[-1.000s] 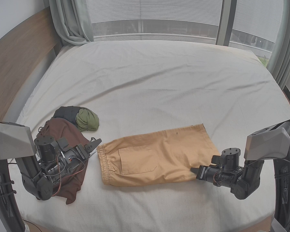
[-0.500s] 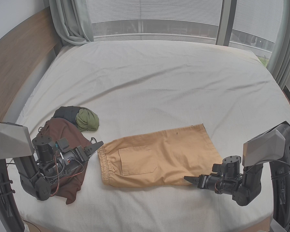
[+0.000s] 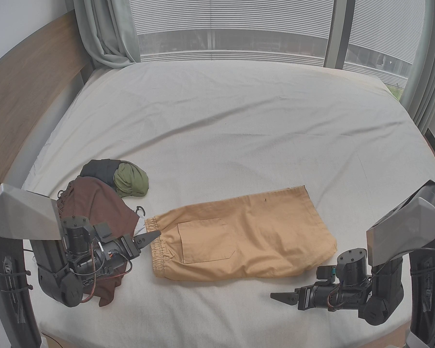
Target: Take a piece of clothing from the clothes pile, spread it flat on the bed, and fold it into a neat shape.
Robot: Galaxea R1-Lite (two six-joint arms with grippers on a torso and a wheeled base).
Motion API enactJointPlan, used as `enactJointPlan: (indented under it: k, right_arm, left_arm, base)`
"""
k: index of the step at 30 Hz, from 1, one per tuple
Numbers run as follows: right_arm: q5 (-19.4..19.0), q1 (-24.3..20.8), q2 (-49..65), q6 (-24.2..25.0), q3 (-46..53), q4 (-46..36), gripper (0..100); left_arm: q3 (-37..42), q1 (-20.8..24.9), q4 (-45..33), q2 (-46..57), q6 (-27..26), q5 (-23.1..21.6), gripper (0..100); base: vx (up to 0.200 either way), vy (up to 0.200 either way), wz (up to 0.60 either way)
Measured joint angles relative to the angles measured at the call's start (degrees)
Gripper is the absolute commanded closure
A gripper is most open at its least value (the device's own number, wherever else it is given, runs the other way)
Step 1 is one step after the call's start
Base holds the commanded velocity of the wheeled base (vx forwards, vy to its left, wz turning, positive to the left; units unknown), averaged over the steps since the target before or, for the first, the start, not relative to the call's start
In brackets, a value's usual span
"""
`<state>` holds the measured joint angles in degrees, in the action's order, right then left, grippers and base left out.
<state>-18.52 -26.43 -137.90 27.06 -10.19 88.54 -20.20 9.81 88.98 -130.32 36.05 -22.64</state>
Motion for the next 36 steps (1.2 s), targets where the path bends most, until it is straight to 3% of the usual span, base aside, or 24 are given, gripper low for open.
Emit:
enactJointPlan:
  k: [9, 18, 35, 36]
  right_arm:
    - [-0.2, -0.3, 4.5, 0.7, -3.6, 0.0, 0]
    - [-0.2, 0.0, 7.0, 0.9, -3.9, 0.0, 0]
    - [-0.3, 0.4, 8.2, 1.0, -4.1, 0.0, 0]
    - [-0.3, 0.6, 8.2, 1.0, -4.2, 0.0, 0]
  left_arm:
    - [-1.8, 0.7, 0.0, -7.4, -0.2, 0.2, 0]
    - [-8.9, 1.3, 0.0, -13.1, 0.0, 1.2, 0]
    - [-17.5, 3.4, 0.0, -17.9, 2.4, 1.3, 0]
    - [-17.6, 3.4, 0.1, -18.0, 2.5, 1.3, 100]
  base:
    - [0.000, 0.000, 0.00]
    - [0.000, 0.000, 0.00]
    - [0.000, 0.000, 0.00]
    - [0.000, 0.000, 0.00]
